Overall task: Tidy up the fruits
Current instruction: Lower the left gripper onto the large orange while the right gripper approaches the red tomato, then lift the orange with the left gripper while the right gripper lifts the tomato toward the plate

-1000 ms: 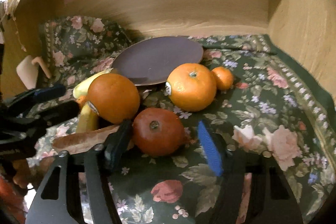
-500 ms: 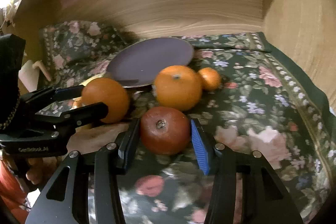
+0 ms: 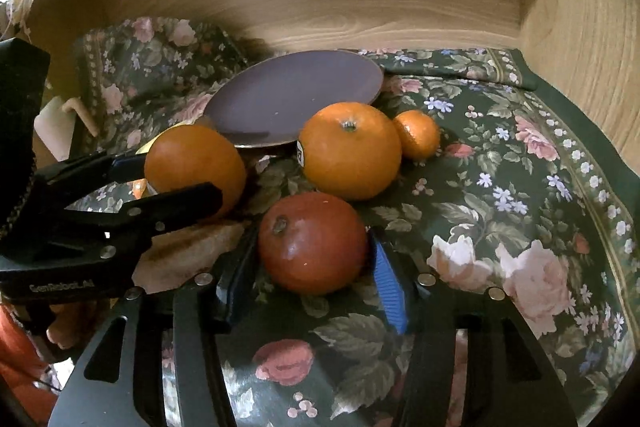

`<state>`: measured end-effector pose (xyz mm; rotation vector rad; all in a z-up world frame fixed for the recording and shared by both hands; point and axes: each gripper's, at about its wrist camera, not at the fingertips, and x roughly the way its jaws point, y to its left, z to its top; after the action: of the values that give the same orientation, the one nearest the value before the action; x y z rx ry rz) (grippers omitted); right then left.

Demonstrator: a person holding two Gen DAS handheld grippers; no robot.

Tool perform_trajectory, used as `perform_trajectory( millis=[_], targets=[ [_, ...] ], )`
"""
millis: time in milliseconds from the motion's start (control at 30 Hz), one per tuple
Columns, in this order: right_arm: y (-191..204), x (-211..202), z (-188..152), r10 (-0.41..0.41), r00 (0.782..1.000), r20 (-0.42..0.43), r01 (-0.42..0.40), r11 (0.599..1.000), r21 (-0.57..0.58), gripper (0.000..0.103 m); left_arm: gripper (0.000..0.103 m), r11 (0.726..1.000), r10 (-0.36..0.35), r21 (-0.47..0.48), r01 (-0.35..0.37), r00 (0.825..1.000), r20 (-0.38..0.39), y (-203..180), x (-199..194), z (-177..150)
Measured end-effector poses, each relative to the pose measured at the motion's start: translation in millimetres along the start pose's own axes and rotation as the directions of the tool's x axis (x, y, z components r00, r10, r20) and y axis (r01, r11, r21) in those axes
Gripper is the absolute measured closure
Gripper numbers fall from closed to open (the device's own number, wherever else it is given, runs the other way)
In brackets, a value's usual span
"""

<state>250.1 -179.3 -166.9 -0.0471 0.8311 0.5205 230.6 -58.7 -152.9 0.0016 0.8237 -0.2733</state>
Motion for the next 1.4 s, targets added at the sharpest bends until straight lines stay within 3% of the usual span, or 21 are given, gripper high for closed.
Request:
perform_trajectory(
  millis=[200, 433, 733, 1200, 1400],
  targets=[
    [0.7, -12.6, 6.5, -0.021, 0.999, 0.042, 0.021, 1.000, -0.003, 0.055, 0.035, 0.999, -0.020, -0.024, 0.021, 1.000, 0.017, 1.0, -8.8, 1.9],
    [5.6, -36.6, 27.6, -0.040, 0.988, 0.147, 0.043, 0.999, -0.014, 0.055, 0.035, 1.000, -0.002, -0.024, 0.004, 0.995, 0.104, 4.6, -40.1, 14.1],
    [15.6, -51.8, 53.7, -0.049, 0.968, 0.245, 0.064, 0.997, -0.052, 0.055, 0.035, 0.997, 0.071, -0.051, -0.063, 0.981, 0.183, 28.1, -69.6, 36.0],
    [18.5, -36.1, 102.2, -0.058, 0.953, 0.299, 0.087, 0.993, -0.084, 0.055, 0.035, 0.985, 0.170, -0.074, -0.156, 0.953, 0.251, 66.0, -77.4, 76.9],
    [15.9, -17.9, 120.6, -0.038, 0.959, 0.279, 0.067, 0.993, -0.094, 0.055, 0.035, 0.983, 0.181, -0.069, -0.169, 0.951, 0.250, 73.2, -62.0, 99.0]
  ],
)
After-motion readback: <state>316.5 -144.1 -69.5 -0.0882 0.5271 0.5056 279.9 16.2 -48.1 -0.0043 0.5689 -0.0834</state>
